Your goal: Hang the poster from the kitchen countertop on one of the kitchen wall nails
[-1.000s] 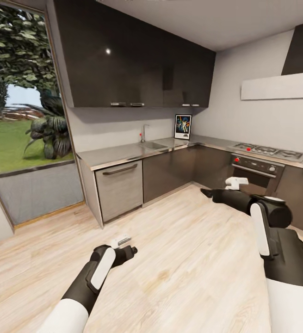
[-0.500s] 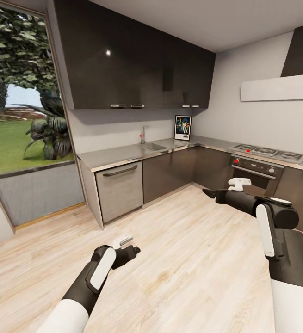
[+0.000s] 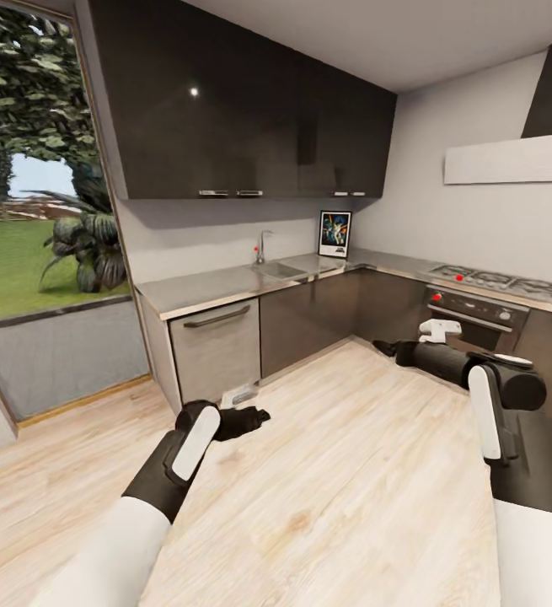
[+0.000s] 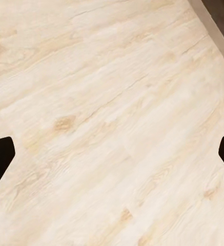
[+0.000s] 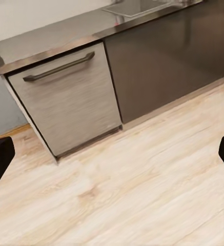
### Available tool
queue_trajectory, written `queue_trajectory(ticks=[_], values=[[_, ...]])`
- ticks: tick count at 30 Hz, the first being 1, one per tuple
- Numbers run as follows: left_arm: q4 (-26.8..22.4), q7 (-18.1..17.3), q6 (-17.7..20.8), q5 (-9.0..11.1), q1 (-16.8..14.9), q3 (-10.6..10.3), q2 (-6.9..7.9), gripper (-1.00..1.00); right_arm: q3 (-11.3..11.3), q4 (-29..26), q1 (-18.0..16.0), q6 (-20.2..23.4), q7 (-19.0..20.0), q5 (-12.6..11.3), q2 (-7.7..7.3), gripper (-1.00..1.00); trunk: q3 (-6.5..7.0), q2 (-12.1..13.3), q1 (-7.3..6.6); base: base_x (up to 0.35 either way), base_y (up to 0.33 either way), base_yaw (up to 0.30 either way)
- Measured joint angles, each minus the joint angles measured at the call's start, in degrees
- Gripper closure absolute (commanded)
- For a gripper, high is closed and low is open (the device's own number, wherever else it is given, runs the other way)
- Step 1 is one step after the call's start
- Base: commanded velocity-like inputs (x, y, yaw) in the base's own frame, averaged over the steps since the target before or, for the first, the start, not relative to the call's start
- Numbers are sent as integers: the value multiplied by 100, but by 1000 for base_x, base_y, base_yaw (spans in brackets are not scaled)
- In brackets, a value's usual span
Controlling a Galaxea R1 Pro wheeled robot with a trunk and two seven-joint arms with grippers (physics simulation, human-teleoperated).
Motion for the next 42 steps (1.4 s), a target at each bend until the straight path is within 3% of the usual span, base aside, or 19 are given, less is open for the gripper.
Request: queue_trajectory(ticks=[1,3,4,7,15,42], values=[[6,-3,83,-1,-240,-1,7,-100,-5,164,-138,13,-106,0,-10,-100,1,0,0,345,0,0],[21,-8,141,-4,-404,1,10,-100,-7,388,-255,-6,-242,1,-13,-100,0,0,0,346,0,0],[172,-11,182,55,-583,-3,-10,-100,-12,904,-428,-209,-541,22,-30,-100,0,1,0,347,0,0],[338,3,199,237,-793,-20,-22,-100,-20,1305,-571,-765,-716,-16,-55,-100,0,0,0,348,0,0],[404,41,234,386,-1233,-50,-45,-100,11,791,-457,-1079,-721,-25,-62,-100,-1,-1,0,348,0,0],[435,49,257,389,-1299,-58,-59,-100,35,339,-287,-1074,-694,-29,-50,-100,-1,0,0,348,-2,0]])
